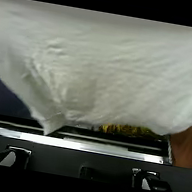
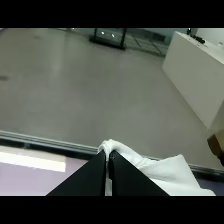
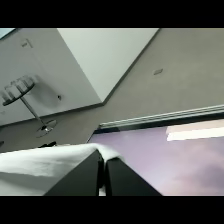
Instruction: Fold the clothes and pants, and hang the long-sleeved shirts on hangers.
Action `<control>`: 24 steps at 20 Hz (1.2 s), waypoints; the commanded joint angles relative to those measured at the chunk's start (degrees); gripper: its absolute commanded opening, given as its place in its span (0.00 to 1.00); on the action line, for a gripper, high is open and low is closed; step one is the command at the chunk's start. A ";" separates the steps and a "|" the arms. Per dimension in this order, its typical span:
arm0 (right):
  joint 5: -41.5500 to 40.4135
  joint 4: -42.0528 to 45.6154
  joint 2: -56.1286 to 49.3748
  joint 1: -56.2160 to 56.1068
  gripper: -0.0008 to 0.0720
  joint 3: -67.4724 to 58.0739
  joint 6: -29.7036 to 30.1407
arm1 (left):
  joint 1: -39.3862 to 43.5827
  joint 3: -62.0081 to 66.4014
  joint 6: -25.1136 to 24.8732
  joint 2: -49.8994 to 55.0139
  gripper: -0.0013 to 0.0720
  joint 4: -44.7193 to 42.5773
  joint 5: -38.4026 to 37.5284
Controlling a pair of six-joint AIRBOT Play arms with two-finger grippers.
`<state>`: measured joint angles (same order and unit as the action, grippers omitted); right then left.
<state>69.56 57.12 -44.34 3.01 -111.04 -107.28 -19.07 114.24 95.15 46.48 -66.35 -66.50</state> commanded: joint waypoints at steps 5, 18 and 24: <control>17.00 7.19 -13.18 0.13 0.05 2.99 -1.86 | -0.07 -6.80 -1.16 8.04 0.04 -1.97 0.98; -20.15 2.60 -49.20 0.13 0.05 30.53 6.16 | 22.69 -15.96 -5.16 58.21 0.04 -3.13 9.81; -23.89 -2.49 -53.66 0.13 0.20 30.51 6.25 | 23.54 -15.54 -5.14 60.61 0.10 0.07 8.41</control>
<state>47.70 57.10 -96.01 3.20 -80.68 -101.30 4.14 98.41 90.06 105.65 -67.92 -57.32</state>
